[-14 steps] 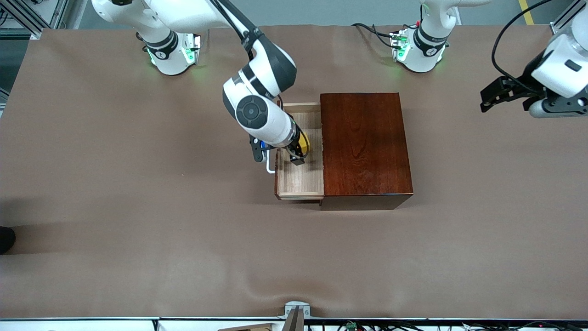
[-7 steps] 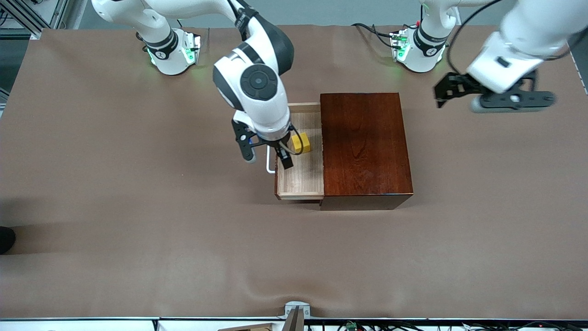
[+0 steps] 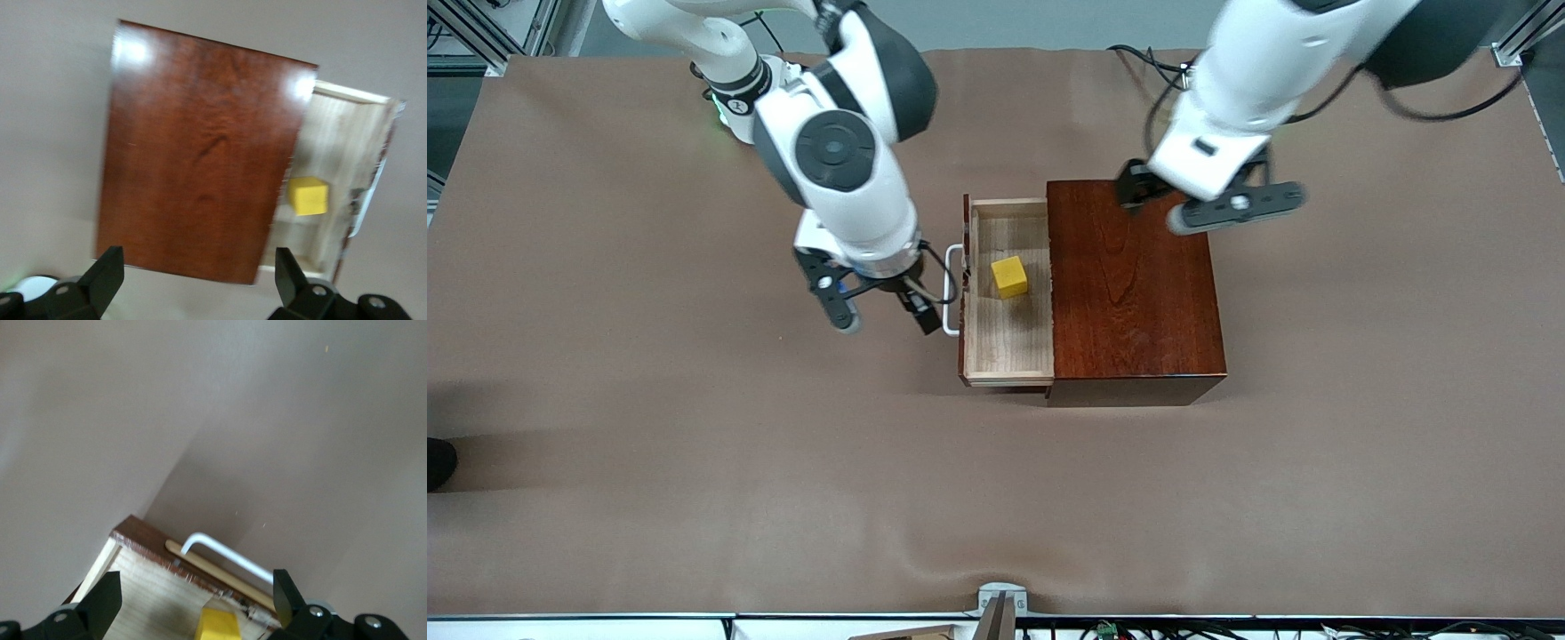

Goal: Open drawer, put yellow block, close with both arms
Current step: 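Withdraw the right gripper while the left gripper reaches the drawer handle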

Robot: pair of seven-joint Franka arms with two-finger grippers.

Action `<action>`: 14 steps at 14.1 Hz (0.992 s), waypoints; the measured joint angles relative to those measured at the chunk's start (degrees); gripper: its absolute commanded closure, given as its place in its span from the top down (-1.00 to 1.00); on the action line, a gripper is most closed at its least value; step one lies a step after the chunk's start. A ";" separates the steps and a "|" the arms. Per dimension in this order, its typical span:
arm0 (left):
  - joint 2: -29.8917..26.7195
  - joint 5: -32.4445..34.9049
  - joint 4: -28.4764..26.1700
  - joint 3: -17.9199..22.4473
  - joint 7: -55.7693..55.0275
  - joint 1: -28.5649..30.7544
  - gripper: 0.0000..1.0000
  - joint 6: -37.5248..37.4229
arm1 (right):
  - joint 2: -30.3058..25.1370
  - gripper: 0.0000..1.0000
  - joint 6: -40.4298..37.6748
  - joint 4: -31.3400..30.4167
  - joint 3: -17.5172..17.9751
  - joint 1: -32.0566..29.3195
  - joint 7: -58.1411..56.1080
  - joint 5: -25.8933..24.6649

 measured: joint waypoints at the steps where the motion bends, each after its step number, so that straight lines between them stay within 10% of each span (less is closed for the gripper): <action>1: 1.62 0.00 0.33 -0.04 -4.05 -2.05 1.00 2.08 | -0.53 1.00 -1.13 0.46 0.00 -1.35 -2.06 0.00; 8: 13.25 3.22 5.15 2.23 -32.21 -15.90 1.00 16.61 | -1.78 1.00 -10.98 5.40 -0.03 -8.41 -19.99 0.01; 14: 23.10 4.53 9.42 16.62 -51.25 -33.94 1.00 31.90 | -3.13 1.00 -14.62 7.48 0.06 -16.57 -34.44 1.22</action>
